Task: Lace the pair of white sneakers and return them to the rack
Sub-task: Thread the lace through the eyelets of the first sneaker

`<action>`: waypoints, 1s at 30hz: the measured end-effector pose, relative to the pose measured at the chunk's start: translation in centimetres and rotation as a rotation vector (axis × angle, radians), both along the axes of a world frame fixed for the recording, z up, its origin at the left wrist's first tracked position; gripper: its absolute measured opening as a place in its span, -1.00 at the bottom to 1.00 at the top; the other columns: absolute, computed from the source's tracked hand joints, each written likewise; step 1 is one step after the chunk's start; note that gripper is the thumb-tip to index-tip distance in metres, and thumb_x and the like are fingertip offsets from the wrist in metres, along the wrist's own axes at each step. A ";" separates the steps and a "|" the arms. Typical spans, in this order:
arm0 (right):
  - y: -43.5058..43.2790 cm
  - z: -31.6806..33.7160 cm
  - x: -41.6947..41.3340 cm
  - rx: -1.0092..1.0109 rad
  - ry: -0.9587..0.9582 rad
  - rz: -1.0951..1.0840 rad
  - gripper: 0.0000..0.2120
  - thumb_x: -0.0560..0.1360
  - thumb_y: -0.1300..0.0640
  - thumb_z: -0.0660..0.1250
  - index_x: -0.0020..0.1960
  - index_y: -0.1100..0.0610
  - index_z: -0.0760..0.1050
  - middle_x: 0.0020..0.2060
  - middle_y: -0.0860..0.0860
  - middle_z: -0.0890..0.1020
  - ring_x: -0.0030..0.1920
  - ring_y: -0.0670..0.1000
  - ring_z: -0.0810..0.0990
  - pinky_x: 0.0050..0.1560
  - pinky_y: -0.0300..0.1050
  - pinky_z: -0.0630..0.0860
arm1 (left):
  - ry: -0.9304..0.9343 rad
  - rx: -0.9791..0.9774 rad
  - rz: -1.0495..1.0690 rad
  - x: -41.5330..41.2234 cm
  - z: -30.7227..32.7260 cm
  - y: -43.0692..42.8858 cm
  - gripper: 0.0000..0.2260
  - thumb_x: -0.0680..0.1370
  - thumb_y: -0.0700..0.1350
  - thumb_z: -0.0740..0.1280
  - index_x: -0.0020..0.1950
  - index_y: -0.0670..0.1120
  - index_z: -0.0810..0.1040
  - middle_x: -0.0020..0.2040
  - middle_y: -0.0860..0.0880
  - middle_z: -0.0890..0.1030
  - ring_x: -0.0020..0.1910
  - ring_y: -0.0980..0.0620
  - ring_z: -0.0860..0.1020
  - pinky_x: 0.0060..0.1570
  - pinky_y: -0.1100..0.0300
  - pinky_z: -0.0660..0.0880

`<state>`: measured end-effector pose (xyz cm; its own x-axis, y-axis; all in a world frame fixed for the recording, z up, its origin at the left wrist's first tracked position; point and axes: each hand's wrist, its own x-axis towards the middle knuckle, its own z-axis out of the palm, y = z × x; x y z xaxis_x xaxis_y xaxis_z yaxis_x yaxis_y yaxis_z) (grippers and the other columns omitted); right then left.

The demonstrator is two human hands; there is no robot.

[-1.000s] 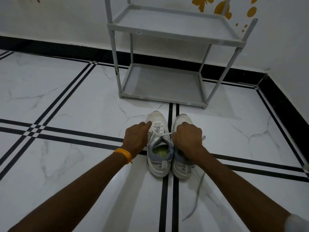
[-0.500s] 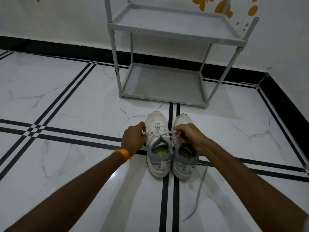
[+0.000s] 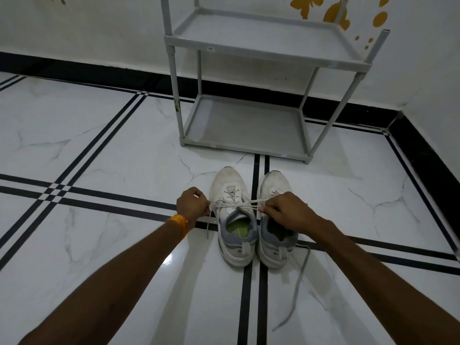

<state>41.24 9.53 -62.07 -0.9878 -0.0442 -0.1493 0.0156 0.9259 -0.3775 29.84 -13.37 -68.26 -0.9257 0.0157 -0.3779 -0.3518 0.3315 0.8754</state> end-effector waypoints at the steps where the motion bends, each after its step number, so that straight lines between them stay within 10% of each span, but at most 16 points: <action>1: 0.0 0.0 0.0 0.041 0.015 0.001 -0.60 0.60 -0.06 0.23 -0.34 0.12 0.49 -0.44 -0.01 0.50 -0.42 -0.04 0.43 -0.30 -0.14 0.31 | 0.001 0.015 0.006 -0.1 0.0 0.0 -0.94 0.54 -0.27 0.26 -0.12 -0.17 0.47 -0.20 -0.22 0.66 -0.45 -0.02 0.54 -0.36 0.19 0.52; 15: -0.8 0.2 -0.2 0.048 -0.066 -0.117 -0.63 0.60 -0.04 0.23 -0.31 0.13 0.46 -0.28 0.15 0.63 -0.30 0.04 0.48 -0.22 -0.09 0.35 | -0.028 0.023 0.013 0.5 0.4 -0.5 -0.81 0.44 -0.26 0.43 0.00 -0.13 0.50 -0.18 -0.23 0.64 -0.35 -0.04 0.54 -0.23 0.09 0.59; 19: -0.8 2.3 -0.3 -0.097 -0.033 -0.237 -0.44 0.41 -0.20 0.43 0.30 0.05 0.45 0.13 0.02 0.52 0.04 0.08 0.56 0.04 -0.02 0.51 | -0.215 0.228 -0.334 0.4 2.8 -2.0 -0.56 0.47 -0.27 0.38 0.30 0.00 0.40 0.08 -0.21 0.60 0.03 -0.15 0.59 0.10 -0.03 0.56; 22: -2.9 3.2 -0.2 0.071 0.142 -0.204 -0.29 0.38 -0.20 0.45 0.43 0.03 0.33 0.35 -0.01 0.37 0.14 0.09 0.55 0.07 -0.03 0.51 | 0.148 -0.028 -0.393 0.4 3.3 -1.5 -0.58 0.48 -0.14 0.40 0.31 0.04 0.43 0.13 -0.11 0.49 0.10 -0.11 0.52 0.02 0.08 0.56; 30: -7.1 0.6 -1.3 0.340 0.049 -0.021 -0.84 0.55 0.20 0.27 0.12 0.20 0.46 0.03 0.17 0.61 0.00 0.18 0.62 -0.06 -0.01 0.49 | 0.767 -0.628 -0.912 2.4 2.0 0.6 -0.67 0.65 0.07 0.08 0.33 -0.03 0.40 0.26 -0.09 0.43 -0.15 -0.07 0.56 -0.18 0.11 0.55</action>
<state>39.94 2.41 -61.42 -0.9943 0.0203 -0.1042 0.0254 0.9985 -0.0485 32.20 -12.81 -66.28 -0.6571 0.7517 0.0561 0.7142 0.5970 0.3652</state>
